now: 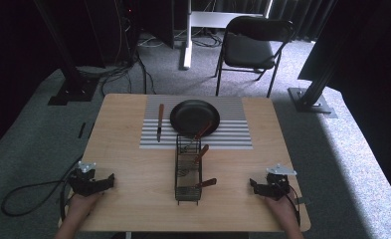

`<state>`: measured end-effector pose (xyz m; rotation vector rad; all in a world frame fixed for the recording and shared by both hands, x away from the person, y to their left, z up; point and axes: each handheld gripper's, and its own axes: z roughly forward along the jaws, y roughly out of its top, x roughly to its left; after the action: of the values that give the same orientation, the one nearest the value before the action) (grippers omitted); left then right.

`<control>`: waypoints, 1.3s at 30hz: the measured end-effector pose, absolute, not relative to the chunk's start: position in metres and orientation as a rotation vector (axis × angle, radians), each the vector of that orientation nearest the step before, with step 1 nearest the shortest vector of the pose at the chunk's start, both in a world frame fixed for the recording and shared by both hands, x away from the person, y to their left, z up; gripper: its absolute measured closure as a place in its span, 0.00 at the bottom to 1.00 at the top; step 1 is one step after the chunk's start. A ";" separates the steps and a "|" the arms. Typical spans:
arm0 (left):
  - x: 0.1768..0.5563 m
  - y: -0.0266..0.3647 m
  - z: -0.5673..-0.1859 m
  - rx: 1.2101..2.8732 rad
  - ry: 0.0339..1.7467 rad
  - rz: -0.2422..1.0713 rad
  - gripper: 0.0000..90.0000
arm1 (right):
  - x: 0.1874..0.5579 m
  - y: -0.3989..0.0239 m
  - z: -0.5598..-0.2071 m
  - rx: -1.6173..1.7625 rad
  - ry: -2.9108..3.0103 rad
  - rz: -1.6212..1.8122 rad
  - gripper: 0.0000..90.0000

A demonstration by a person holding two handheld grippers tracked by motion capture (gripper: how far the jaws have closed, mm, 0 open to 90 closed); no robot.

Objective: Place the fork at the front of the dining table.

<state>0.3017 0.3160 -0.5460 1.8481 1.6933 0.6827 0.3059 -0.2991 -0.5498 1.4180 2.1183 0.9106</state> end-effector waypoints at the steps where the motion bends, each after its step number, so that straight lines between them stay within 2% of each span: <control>1: 0.302 0.316 -0.546 1.848 1.693 0.683 0.01 | 0.306 -0.299 -0.550 1.418 2.118 0.911 0.14; 11: 0.302 0.316 -0.546 1.848 1.693 0.682 0.01 | 0.302 -0.297 -0.546 1.421 2.155 0.920 0.20; 24: 0.302 0.316 -0.546 1.848 1.693 0.682 0.01 | 0.310 -0.282 -0.536 1.432 2.191 0.974 0.20; 39: 0.302 0.316 -0.546 1.850 1.692 0.683 0.01 | 0.334 -0.244 -0.492 1.333 2.181 1.187 0.21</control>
<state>0.3017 0.3161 -0.5460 1.8497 1.6921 0.6834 0.3343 -0.2442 -0.4922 1.3331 2.1808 1.1868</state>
